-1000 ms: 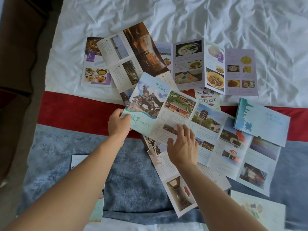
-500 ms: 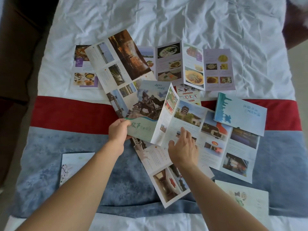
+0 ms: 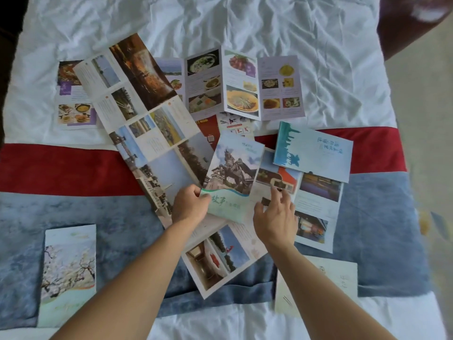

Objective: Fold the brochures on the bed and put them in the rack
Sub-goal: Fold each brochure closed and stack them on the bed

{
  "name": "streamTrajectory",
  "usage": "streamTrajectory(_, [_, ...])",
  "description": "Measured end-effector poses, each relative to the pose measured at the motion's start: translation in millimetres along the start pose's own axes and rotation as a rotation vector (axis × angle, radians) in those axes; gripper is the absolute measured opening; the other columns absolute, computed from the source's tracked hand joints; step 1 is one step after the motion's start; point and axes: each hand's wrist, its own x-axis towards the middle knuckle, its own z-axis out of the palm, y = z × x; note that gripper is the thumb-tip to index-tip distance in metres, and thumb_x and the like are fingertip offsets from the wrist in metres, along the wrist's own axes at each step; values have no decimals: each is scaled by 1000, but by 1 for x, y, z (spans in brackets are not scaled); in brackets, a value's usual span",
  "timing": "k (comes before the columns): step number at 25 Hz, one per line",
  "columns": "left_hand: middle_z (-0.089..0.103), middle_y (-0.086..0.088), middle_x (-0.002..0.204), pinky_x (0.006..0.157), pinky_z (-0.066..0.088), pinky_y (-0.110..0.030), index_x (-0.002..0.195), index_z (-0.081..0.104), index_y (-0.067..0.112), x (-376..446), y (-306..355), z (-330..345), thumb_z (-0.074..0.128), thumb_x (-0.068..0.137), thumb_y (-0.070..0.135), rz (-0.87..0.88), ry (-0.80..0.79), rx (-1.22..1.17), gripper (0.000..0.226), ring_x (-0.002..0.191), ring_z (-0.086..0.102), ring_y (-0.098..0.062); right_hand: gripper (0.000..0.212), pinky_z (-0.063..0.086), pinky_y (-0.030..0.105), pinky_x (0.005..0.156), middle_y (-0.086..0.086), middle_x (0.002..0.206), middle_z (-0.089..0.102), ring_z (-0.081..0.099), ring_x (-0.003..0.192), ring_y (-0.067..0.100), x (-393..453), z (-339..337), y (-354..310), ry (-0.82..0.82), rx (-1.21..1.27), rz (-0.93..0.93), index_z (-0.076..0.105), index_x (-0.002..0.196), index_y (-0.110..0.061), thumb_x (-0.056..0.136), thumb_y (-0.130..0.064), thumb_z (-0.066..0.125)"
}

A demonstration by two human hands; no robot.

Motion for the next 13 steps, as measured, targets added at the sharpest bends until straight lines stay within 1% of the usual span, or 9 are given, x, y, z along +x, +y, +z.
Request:
streamTrajectory(1, [64,-1,110,70,48,-32,97,61,23,0,3,6,66,87,30,55,31,43,13,94,59,-18,62,36,53,110,8,163,24,29,146,31,4,-1,6,1,14,23,28,152,-26,96,-43,48])
streamTrajectory(2, [60,-3,122,84,49,-37,115,59,22,0,6,11,66,88,30,113,54,102,29,108,56,-22,64,35,54,111,9,164,22,27,147,32,8,-2,11,-2,26,43,27,153,-25,95,-43,49])
streamTrajectory(3, [55,-6,132,96,45,-42,130,54,21,0,9,15,65,89,31,165,68,159,44,120,51,-26,66,33,54,112,10,165,20,26,147,32,10,-3,15,-10,37,55,26,153,-24,95,-43,50])
streamTrajectory(5, [50,-9,141,105,35,-47,144,42,17,1,20,24,63,91,34,208,105,226,60,129,45,-30,68,31,55,113,9,165,19,26,147,33,15,-4,23,-35,39,44,25,154,-26,94,-42,52])
streamTrajectory(7, [53,-11,135,105,34,-48,138,48,15,3,29,29,61,91,32,152,139,144,51,125,48,-32,68,29,54,114,7,165,20,26,147,32,18,-6,29,-53,39,17,24,155,-28,94,-41,51])
streamTrajectory(9, [59,-11,124,101,40,-48,116,56,17,4,33,27,59,93,26,68,145,12,25,113,55,-33,67,28,52,115,5,165,21,27,147,30,18,-7,31,-66,65,4,24,155,-29,95,-41,50])
streamTrajectory(10, [60,-10,118,97,45,-48,106,56,17,4,34,25,58,93,21,21,130,-42,14,107,58,-33,66,28,51,116,4,165,22,27,147,30,18,-8,31,-70,78,0,24,155,-29,95,-41,50])
streamTrajectory(11, [62,-10,113,90,49,-47,102,54,16,3,34,22,55,94,17,-23,115,-91,8,100,60,-33,66,28,51,116,4,165,23,27,147,30,17,-8,30,-76,86,-6,25,155,-28,95,-41,50])
streamTrajectory(13, [63,-12,109,78,54,-44,105,53,14,2,33,10,50,95,14,-110,113,-167,11,90,61,-33,65,30,50,116,4,163,26,29,146,29,13,-7,24,-84,106,-35,26,155,-27,96,-40,50])
